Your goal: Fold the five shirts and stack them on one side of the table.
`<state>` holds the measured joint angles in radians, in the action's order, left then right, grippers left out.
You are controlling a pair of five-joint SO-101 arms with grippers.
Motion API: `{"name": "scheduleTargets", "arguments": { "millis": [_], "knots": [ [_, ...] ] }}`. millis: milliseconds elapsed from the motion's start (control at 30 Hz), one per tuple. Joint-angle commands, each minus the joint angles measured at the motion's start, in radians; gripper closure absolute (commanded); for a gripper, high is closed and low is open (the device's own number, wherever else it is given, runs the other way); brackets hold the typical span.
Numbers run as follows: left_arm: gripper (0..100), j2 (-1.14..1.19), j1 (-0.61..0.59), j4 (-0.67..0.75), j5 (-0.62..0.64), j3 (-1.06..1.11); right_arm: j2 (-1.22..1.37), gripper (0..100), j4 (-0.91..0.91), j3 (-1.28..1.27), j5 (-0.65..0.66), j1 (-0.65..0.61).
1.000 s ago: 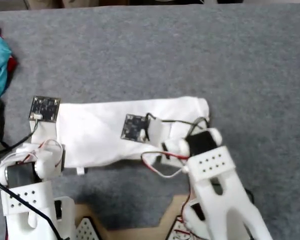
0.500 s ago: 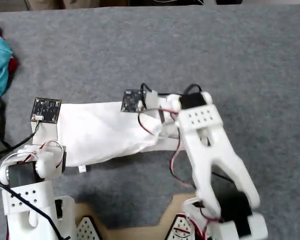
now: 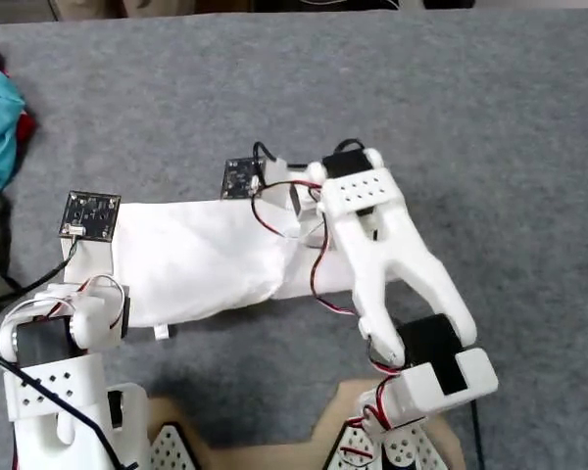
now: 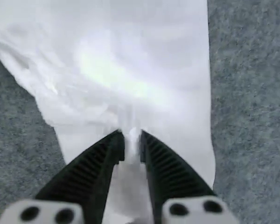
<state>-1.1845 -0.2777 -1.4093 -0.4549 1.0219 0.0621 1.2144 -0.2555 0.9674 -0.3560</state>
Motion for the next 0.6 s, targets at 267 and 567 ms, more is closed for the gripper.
{"name": "scheduleTargets", "arguments": {
  "millis": [267, 567],
  "knots": [
    [98, -0.008, -0.006, -0.002, -0.008, -0.009, 0.001, 68.0, 0.216, 0.208, 0.006, -0.008],
    [98, -0.008, -0.009, -0.003, -0.008, -0.009, -0.016, 91.0, 0.493, 0.312, 0.009, 0.082]
  ]
}}
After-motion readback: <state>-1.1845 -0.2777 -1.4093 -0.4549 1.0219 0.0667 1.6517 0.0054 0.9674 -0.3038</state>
